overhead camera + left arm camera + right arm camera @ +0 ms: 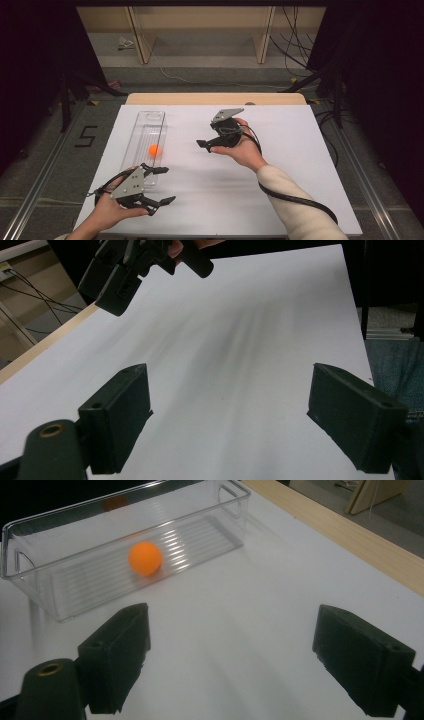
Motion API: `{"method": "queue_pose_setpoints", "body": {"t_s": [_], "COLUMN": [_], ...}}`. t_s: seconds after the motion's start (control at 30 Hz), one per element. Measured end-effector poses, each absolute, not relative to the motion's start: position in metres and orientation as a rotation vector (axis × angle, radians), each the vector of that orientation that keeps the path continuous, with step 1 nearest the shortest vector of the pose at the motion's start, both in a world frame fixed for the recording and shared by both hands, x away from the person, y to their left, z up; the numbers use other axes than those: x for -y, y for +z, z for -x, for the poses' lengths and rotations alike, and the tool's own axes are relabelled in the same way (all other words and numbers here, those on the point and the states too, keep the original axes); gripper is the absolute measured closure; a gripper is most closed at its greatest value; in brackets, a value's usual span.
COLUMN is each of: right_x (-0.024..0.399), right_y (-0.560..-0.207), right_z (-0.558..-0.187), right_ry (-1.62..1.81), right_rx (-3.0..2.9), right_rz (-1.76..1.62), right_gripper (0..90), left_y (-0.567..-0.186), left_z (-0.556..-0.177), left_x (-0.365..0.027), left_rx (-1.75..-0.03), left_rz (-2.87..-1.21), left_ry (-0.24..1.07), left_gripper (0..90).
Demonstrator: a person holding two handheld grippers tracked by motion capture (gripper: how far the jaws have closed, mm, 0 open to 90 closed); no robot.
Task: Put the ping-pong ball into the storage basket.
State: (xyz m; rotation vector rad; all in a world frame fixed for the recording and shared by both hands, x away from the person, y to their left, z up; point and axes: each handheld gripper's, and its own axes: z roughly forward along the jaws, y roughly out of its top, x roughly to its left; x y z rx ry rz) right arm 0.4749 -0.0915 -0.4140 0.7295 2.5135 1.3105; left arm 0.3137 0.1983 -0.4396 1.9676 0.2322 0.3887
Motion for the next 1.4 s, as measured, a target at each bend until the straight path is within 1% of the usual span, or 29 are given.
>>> {"method": "queue_pose_setpoints", "body": {"t_s": [1.4], "right_x": [0.176], "right_y": [-0.415], "right_z": [-0.445], "right_ry": [1.291], "right_rx": [-2.421], "right_rz": [-0.882], "right_gripper": [16.4], "left_y": [-0.440], "left_z": [-0.314], "left_x": [-0.199], "left_rx": [-0.241], "left_rz": [-1.970], "left_ry": [0.391], "left_gripper": [16.8]}}
